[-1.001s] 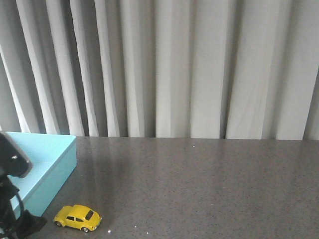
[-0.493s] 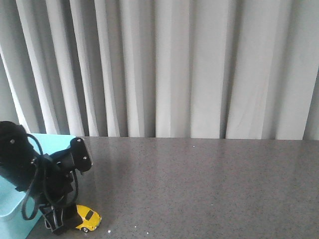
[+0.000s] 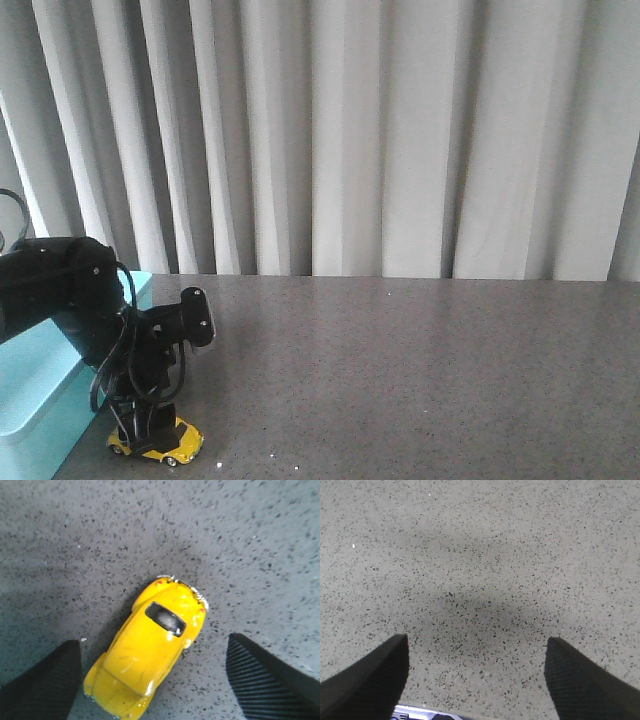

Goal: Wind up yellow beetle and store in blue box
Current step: 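Lower the left gripper onto the yellow car and grasp it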

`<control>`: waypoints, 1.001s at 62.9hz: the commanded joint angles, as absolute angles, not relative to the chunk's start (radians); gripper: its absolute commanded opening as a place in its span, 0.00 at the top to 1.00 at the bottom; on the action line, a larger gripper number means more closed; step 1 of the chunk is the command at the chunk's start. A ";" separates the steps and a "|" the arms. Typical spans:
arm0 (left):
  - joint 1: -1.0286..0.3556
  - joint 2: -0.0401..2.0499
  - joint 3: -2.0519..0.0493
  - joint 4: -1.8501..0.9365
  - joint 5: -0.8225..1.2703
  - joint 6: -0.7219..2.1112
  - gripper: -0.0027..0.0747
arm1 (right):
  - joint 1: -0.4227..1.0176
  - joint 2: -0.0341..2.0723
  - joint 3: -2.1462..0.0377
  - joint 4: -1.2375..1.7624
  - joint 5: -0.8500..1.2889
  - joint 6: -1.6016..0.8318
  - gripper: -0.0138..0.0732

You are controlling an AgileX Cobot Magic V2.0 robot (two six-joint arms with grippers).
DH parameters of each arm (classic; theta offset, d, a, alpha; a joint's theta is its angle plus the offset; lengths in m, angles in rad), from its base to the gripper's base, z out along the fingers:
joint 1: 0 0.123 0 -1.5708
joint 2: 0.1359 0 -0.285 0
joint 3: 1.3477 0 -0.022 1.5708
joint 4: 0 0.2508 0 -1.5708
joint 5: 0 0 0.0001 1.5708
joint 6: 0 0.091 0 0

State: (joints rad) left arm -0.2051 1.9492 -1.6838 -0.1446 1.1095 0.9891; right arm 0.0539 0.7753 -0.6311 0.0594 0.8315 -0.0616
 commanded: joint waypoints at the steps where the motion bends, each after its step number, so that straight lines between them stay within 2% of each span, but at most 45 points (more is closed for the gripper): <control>1: -0.209 1.927 -1.735 -0.155 1.114 0.990 0.22 | 0.055 0.771 -0.655 0.060 0.783 -0.062 0.21; 43: -0.179 2.015 -1.769 -0.147 1.136 0.990 0.23 | 0.055 0.771 -0.655 0.060 0.782 -0.062 0.21; 63: -0.179 2.024 -1.769 -0.148 1.140 1.008 0.35 | 0.055 0.771 -0.655 0.060 0.779 -0.062 0.21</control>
